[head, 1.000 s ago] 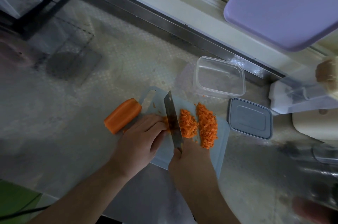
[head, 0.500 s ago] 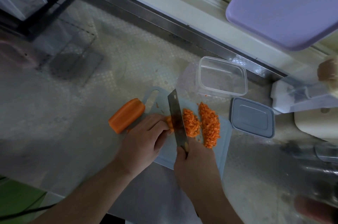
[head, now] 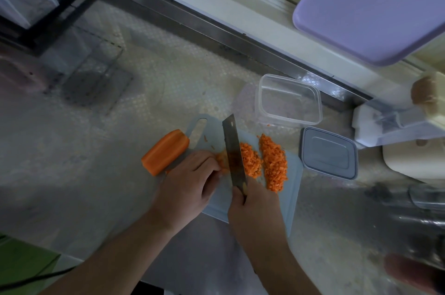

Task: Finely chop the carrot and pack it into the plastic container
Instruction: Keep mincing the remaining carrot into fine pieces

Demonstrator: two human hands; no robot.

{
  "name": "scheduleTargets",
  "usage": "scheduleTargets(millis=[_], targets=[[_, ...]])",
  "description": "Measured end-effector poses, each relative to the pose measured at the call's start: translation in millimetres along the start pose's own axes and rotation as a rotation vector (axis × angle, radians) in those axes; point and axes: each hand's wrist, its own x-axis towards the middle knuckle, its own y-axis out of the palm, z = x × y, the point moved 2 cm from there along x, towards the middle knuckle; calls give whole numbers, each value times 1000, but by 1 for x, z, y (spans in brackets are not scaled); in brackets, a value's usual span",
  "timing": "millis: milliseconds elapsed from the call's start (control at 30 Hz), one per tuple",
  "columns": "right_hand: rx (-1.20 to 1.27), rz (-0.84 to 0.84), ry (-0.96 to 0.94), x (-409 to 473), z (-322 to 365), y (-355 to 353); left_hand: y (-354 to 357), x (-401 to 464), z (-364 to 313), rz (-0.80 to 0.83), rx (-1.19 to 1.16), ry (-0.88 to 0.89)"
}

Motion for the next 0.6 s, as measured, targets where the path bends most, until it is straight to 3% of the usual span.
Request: scheduleTargets(millis=[433, 600], targets=[[-149, 92, 54, -2, 10, 4, 3, -2, 3, 13, 6, -12], [-14, 6, -16, -3, 11, 7, 2, -2, 3, 18, 14, -28]])
